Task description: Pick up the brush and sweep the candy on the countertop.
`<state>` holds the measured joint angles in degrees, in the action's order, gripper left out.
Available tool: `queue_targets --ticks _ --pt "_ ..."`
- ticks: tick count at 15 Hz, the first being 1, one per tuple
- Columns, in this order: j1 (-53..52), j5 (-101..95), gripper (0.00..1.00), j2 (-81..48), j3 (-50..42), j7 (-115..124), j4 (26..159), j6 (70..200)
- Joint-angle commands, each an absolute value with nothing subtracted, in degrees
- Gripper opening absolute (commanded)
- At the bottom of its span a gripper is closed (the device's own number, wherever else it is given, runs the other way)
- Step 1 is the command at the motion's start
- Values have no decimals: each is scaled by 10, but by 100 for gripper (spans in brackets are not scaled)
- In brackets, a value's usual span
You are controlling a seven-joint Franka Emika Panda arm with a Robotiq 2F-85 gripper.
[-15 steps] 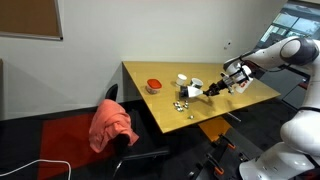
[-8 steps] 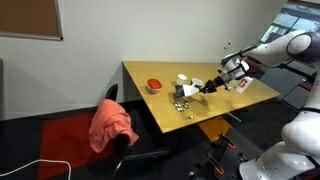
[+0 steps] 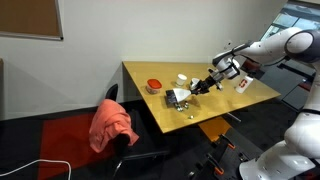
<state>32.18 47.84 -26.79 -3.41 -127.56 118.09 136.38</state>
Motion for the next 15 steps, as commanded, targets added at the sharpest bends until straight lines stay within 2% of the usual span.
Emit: queue_targets --ticks 1,15 --pt "292 469 14 -252 -49 -1297 1200 1344" --pt "285 447 14 -249 -87 -1342 1252 1430"
